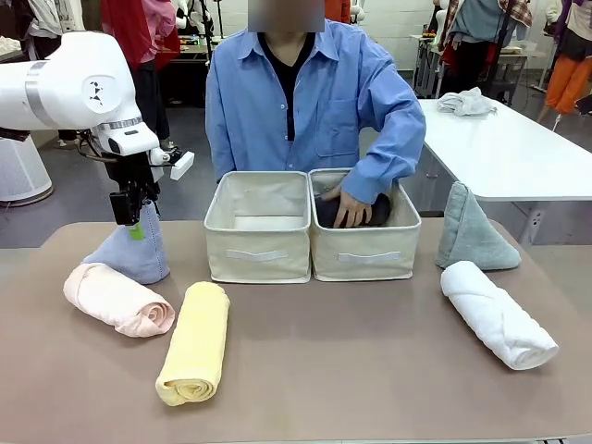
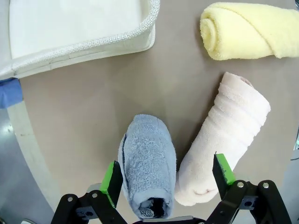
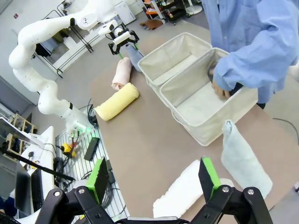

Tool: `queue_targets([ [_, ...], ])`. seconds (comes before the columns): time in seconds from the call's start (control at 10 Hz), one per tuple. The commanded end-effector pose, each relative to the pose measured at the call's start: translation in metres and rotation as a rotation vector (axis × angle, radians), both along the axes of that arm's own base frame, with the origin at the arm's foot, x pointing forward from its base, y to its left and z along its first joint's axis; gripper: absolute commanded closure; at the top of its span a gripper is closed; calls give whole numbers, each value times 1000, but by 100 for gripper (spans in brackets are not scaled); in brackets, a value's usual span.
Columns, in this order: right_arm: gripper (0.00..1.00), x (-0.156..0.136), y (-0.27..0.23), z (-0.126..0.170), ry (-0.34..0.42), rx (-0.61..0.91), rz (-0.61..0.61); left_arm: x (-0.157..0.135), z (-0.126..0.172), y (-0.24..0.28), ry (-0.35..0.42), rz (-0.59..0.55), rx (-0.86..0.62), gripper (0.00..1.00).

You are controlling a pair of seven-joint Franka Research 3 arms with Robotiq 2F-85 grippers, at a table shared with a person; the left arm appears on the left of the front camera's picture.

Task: Sort the towels based on their folding style.
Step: Pick up one triangle-folded towel and place it in the left Fabric basket.

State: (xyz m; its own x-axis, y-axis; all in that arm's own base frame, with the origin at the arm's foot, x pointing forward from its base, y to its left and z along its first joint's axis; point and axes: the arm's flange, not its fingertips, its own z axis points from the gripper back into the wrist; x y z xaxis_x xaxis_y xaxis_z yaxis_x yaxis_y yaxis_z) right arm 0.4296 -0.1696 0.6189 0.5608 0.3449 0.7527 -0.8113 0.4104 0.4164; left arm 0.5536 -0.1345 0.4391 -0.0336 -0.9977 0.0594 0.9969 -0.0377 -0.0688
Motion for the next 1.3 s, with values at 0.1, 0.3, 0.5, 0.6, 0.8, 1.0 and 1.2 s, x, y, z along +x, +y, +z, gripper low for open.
queue_targets([
  [0.1,0,1,0,0,-6,19,-2,3,-2,0,-13,-15,1,59],
  [0.3,0,1,0,0,-6,19,-2,3,-4,1,-9,-16,5,100],
  [0.5,0,1,0,0,-6,19,-2,1,-4,2,-9,-22,10,100],
  [0.6,0,1,0,0,-6,19,-2,0,-2,2,-16,-25,10,94],
  [0.8,0,1,0,0,-6,19,-2,-1,6,4,-33,-15,0,100],
  [1.0,0,1,0,0,-6,19,-2,-1,19,5,-38,-9,-4,100],
  [1.2,0,1,0,0,-6,19,-2,-10,59,-7,-35,76,8,100],
])
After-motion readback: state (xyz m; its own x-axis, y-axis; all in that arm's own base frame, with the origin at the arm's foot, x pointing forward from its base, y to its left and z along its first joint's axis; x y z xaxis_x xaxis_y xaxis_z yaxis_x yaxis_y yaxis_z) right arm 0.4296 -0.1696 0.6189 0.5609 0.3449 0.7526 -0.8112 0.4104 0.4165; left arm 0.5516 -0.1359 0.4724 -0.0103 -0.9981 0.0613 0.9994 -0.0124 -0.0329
